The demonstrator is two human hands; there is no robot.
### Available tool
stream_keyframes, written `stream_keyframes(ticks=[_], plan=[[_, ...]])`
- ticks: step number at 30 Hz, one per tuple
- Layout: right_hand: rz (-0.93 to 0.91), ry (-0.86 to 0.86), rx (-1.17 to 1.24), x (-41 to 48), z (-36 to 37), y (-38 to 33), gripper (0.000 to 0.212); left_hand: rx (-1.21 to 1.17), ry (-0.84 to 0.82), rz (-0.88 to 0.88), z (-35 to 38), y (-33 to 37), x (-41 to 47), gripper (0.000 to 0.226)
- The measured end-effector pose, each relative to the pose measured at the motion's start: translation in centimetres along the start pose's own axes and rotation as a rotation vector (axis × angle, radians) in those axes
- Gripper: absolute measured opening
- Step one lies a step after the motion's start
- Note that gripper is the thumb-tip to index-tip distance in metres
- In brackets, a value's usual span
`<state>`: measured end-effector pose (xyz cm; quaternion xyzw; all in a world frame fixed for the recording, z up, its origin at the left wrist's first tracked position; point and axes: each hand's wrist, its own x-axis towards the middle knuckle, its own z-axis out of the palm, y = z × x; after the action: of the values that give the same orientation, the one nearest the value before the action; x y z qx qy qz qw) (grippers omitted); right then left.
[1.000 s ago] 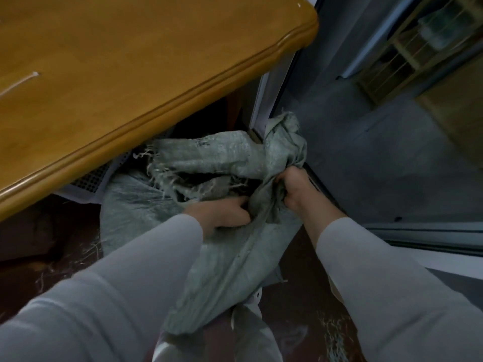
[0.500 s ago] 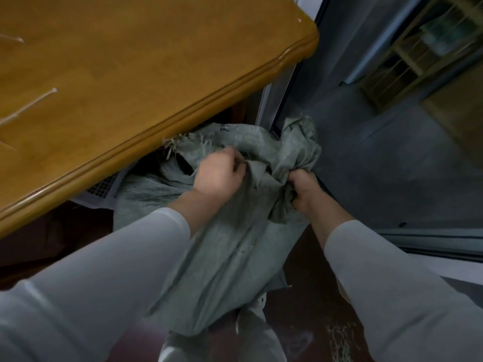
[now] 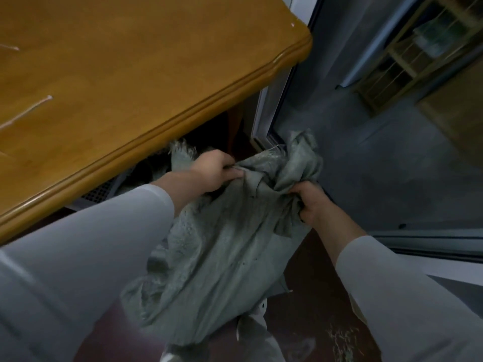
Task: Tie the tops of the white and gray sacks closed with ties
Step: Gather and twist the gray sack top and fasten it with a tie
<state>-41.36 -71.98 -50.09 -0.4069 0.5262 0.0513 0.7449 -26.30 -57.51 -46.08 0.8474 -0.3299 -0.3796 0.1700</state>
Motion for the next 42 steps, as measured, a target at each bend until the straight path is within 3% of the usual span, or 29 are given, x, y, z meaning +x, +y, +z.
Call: stream_keyframes(ticks=[2, 4, 6, 9, 11, 13, 16, 18, 19, 20, 22, 25, 27, 29, 31, 33, 37, 42], plan=[[-0.153, 0.111, -0.031, 0.3, 0.8, 0.1, 0.038, -0.183, 0.049, -0.068, -0.7, 0.2, -0.5, 0.036], [-0.445, 0.194, -0.425, 0.3, 2.0, 0.0, 0.040, -0.343, 0.067, -0.097, -1.1, 1.0, -0.7, 0.038], [-0.569, 0.085, -0.755, -0.5, 3.5, -0.1, 0.049, -0.422, 0.080, -0.109, -1.4, 2.1, -0.9, 0.037], [-0.227, -0.423, -0.658, -2.0, 4.8, -0.7, 0.061, -0.435, 0.069, -0.158, -1.8, 2.8, -1.3, 0.037], [-0.092, -0.595, -0.510, -2.5, 5.6, -0.3, 0.057, -0.464, 0.064, -0.184, -1.8, 2.9, -1.5, 0.036], [-0.233, -0.428, -0.491, -2.0, 6.8, 0.6, 0.053, -0.471, 0.048, -0.194, -1.8, 3.1, -1.7, 0.035], [-0.452, -0.086, -0.344, -1.6, 8.8, 1.9, 0.030, -0.589, -0.010, -0.220, -1.9, 2.7, -2.1, 0.027], [-0.393, 0.046, -0.175, -1.1, 8.7, 2.3, 0.023, -0.815, 0.075, -0.205, -2.3, 1.8, -2.2, 0.019], [-0.314, 0.098, -0.090, -0.9, 8.1, 2.3, 0.022, -0.884, 0.210, -0.161, -2.4, 1.2, -2.4, 0.013], [-0.225, 0.134, -0.015, -0.8, 7.4, 2.2, 0.023, -0.845, 0.379, -0.090, -2.5, 0.5, -2.7, 0.015], [-0.094, 0.162, 0.057, -0.8, 6.3, 2.0, 0.032, -0.444, 0.566, 0.096, -2.4, -1.2, -3.3, 0.042], [-0.080, 0.129, 0.057, -1.0, 5.7, 2.2, 0.036, 0.179, 0.246, 0.178, -1.0, -2.9, -3.6, 0.092], [-0.064, 0.087, 0.054, -0.9, 5.7, 2.7, 0.042, 0.261, 0.067, 0.096, 0.4, -3.2, -2.9, 0.104], [-0.045, 0.067, 0.025, -0.9, 5.4, 3.0, 0.040, 0.108, 0.072, 0.024, 1.6, -3.1, -1.9, 0.082], [-0.036, 0.023, -0.020, -0.9, 4.9, 3.0, 0.038, -0.119, 0.115, -0.061, 2.6, -3.0, -1.2, 0.042], [-0.066, -0.040, -0.113, -1.0, 4.6, 2.7, 0.040, -0.333, 0.147, -0.166, 3.0, -2.8, -1.2, 0.024], [-0.154, -0.213, -0.369, -0.8, 6.0, 1.6, 0.057, -0.831, 0.133, -0.291, 1.5, -2.3, -1.8, 0.015], [-0.266, -0.315, -0.629, 0.4, 8.9, 0.5, 0.064, -0.936, 0.036, -0.290, -0.7, -2.1, -2.4, 0.021]])
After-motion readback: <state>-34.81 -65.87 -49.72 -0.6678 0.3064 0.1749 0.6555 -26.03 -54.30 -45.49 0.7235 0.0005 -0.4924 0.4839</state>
